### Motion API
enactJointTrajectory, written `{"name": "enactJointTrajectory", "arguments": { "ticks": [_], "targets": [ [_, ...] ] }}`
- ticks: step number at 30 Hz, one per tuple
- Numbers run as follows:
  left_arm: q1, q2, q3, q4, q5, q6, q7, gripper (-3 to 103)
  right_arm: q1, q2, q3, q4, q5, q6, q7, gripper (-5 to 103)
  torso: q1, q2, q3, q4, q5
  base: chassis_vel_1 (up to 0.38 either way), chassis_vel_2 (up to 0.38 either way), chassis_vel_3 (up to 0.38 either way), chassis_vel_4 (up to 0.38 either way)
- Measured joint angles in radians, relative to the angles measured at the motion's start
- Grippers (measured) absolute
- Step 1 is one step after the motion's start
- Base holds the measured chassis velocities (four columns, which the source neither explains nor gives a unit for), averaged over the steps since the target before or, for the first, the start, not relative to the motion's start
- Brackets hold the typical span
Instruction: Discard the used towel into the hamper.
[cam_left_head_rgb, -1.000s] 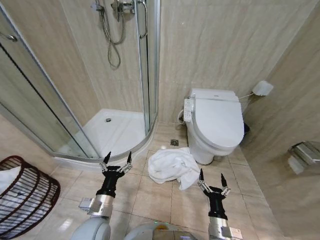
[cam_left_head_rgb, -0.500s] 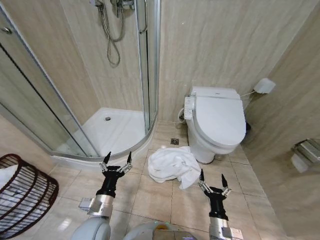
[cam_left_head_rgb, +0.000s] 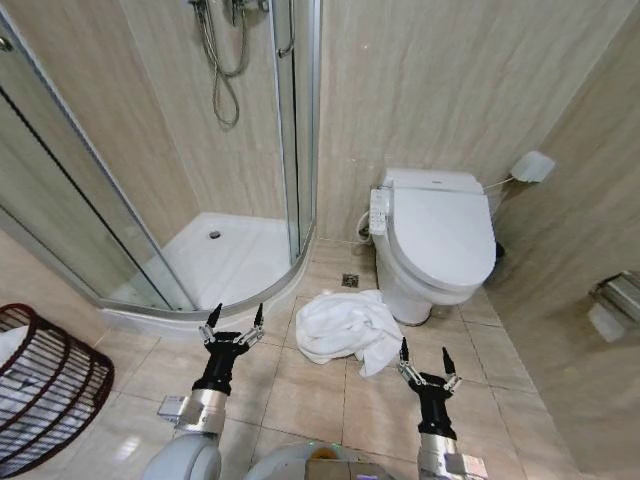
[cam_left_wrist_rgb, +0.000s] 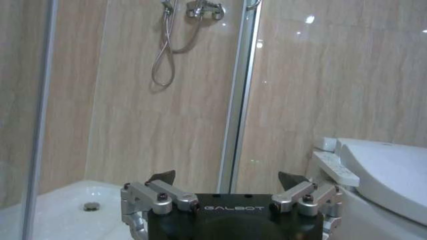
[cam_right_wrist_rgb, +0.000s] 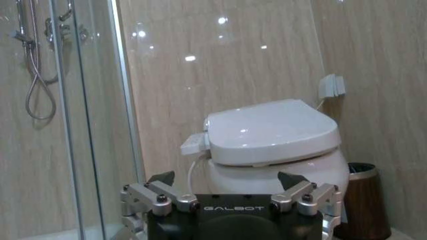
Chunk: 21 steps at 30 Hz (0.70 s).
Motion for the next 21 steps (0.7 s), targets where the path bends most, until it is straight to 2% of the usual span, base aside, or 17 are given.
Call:
{"name": "enactJointTrajectory", "arguments": {
  "ticks": [11,21],
  "targets": [
    [0.000,0.000,0.000,0.000,0.000,0.000,0.000,100,0.003,0.000,0.001,-0.006,0.001,0.000,0.000,100,0.000,-0.005,-0.006,0.0000,0.0000,-0.011,0.005,0.001,-0.008],
    [0.000,0.000,0.000,0.000,0.000,0.000,0.000,100,0.002,0.000,0.000,-0.010,0.011,0.007,-0.012,100,0.002,-0.001,-0.003,0.0000,0.0000,-0.113,0.101,0.105,-0.096]
  ]
}}
